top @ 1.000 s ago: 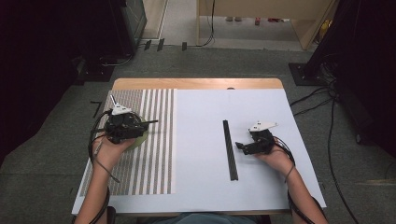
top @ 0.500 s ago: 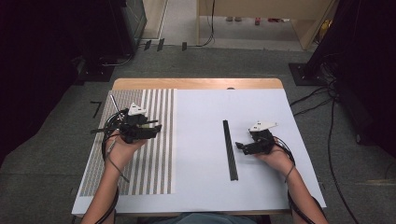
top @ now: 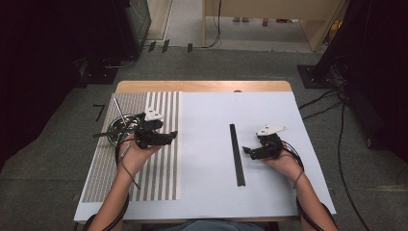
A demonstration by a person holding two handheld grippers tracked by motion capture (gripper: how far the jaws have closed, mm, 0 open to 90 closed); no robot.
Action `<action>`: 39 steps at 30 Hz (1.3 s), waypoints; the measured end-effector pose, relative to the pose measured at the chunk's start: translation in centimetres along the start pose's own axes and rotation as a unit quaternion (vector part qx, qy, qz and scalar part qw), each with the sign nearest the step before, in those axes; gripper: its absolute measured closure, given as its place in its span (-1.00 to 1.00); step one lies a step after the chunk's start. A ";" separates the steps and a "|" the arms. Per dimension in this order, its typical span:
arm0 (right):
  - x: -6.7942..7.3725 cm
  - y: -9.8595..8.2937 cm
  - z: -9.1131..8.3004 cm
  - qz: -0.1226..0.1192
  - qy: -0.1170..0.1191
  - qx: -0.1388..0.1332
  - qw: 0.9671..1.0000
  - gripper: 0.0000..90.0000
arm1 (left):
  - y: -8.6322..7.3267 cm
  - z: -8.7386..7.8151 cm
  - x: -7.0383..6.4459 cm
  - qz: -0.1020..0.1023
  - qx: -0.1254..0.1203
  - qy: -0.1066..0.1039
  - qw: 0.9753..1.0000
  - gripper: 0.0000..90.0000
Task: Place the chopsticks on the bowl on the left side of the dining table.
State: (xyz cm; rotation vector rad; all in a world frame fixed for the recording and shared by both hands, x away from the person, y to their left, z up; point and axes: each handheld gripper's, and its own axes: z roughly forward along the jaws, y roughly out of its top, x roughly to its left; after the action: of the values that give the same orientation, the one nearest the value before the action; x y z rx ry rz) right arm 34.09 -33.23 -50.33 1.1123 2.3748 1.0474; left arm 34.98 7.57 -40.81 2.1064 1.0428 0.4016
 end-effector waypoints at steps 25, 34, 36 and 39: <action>0.0 0.0 0.0 -0.001 0.000 -0.001 1.000 -0.70 | 0.2 2.3 -4.2 0.026 -0.019 -0.034 0.999 -0.34; 0.0 0.0 0.0 0.001 0.000 0.000 1.000 -0.70 | 0.0 3.6 -6.0 0.047 -0.020 -0.047 0.998 -0.36; 0.0 0.0 0.0 0.000 0.000 0.000 1.000 -0.70 | -0.1 3.9 -6.3 0.048 -0.020 -0.051 0.997 -0.36; 0.0 0.0 0.0 0.000 0.000 0.000 1.000 -0.70 | -0.4 4.6 -6.9 0.057 -0.015 -0.057 0.997 -0.37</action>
State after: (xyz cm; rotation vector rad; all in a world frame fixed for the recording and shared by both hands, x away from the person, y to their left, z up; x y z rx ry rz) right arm 34.10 -33.23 -50.33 1.1120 2.3745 1.0482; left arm 33.03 0.08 -43.95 2.1422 0.8482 0.3453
